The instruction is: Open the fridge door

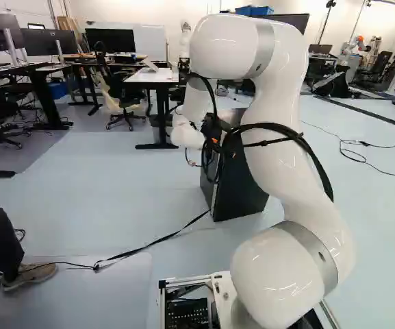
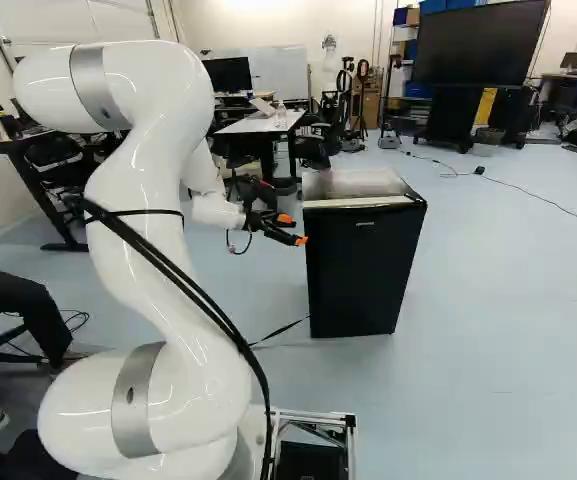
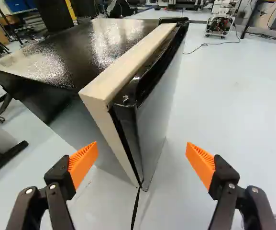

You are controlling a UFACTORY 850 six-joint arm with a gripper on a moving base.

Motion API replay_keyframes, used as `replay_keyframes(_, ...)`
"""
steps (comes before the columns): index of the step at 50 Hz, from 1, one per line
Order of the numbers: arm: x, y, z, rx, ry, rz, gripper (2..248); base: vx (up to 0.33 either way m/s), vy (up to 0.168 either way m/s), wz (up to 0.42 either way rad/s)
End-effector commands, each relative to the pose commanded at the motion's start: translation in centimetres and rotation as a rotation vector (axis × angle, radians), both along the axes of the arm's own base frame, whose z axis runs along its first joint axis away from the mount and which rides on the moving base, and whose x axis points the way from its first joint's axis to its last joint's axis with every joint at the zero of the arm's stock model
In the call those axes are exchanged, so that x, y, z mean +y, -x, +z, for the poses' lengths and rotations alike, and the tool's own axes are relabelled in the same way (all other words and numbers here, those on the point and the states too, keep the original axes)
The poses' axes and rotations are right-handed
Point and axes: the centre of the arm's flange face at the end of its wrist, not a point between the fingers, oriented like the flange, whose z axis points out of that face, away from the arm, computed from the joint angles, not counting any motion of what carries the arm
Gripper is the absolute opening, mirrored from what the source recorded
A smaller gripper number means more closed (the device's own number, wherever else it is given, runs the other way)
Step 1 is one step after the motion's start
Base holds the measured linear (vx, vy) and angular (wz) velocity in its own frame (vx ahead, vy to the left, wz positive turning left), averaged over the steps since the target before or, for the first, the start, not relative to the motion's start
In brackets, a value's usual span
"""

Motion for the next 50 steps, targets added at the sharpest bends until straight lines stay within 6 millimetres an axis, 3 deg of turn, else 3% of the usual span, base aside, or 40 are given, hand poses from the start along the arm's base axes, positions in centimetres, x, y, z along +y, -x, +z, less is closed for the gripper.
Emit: replay_keyframes(50,-2.7,-0.9,0.0,-0.006,-0.002,-0.053,247,0.000,0.000,0.000)
